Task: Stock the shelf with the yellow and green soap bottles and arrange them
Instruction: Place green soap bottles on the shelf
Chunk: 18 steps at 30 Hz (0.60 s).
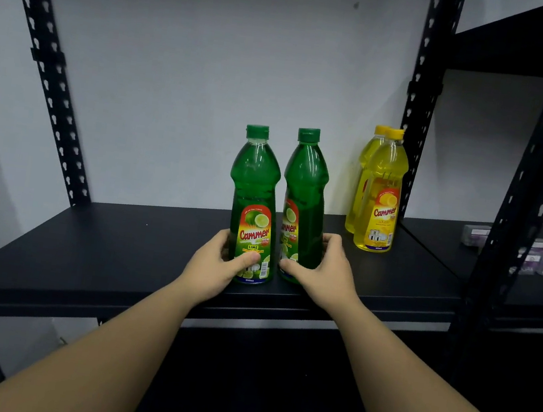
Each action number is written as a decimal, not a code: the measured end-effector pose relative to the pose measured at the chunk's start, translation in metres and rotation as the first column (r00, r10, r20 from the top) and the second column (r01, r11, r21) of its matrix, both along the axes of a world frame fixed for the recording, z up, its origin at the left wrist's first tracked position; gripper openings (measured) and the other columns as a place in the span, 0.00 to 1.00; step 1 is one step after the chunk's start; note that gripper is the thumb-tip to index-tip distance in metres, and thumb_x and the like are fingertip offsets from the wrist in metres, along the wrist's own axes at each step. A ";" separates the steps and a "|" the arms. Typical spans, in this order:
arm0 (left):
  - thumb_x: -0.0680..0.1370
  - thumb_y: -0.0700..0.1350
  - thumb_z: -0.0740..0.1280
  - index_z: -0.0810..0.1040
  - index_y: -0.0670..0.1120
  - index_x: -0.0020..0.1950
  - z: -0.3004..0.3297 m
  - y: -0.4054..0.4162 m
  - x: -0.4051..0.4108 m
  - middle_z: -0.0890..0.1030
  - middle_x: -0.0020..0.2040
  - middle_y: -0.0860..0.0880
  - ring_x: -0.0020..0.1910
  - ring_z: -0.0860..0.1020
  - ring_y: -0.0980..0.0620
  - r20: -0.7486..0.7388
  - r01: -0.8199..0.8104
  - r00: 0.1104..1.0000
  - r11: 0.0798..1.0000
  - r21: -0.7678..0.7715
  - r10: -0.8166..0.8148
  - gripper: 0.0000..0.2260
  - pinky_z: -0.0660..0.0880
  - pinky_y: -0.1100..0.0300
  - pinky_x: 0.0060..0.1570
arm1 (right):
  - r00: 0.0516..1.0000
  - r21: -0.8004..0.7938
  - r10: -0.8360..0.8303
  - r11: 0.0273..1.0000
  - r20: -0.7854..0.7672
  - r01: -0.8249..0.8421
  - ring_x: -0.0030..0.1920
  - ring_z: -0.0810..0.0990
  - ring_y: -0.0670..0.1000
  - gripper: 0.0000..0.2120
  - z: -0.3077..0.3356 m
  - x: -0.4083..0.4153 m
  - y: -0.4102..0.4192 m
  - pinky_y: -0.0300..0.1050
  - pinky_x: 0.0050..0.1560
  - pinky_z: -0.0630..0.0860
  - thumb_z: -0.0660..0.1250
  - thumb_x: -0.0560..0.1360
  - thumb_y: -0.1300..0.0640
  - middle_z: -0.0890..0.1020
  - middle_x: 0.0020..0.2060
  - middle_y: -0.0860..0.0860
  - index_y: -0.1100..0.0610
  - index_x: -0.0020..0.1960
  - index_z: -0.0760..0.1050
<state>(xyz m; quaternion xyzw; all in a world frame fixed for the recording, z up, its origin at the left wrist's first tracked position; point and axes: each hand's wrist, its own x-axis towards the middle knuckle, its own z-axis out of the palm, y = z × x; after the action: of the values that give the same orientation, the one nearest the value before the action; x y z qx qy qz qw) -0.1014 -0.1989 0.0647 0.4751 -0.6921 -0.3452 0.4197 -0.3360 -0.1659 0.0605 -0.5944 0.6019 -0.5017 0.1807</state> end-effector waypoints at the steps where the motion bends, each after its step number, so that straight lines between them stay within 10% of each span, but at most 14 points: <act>1: 0.73 0.61 0.76 0.74 0.55 0.69 0.000 0.000 0.000 0.82 0.63 0.57 0.61 0.81 0.57 0.001 -0.006 1.000 1.000 -0.001 0.006 0.27 0.79 0.49 0.64 | 0.999 0.001 -0.042 0.999 -0.022 0.042 0.59 0.74 0.47 0.41 0.001 0.002 0.001 0.45 0.57 0.77 0.83 0.61 0.38 0.71 0.59 0.46 0.49 0.63 0.66; 18: 0.73 0.60 0.76 0.69 0.51 0.71 -0.002 0.000 0.002 0.81 0.64 0.53 0.61 0.80 0.54 0.006 -0.092 0.996 0.996 -0.002 0.092 0.31 0.79 0.51 0.62 | 0.999 0.135 0.034 0.990 -0.003 -0.033 0.67 0.76 0.52 0.38 0.004 -0.013 -0.015 0.50 0.66 0.75 0.76 0.75 0.53 0.75 0.71 0.52 0.54 0.80 0.62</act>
<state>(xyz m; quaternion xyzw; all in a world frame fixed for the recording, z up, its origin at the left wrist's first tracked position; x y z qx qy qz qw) -0.0990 -0.1985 0.0626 0.5069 -0.6711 -0.3235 0.4337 -0.3488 -0.1811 0.0642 -0.5921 0.6248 -0.4553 0.2273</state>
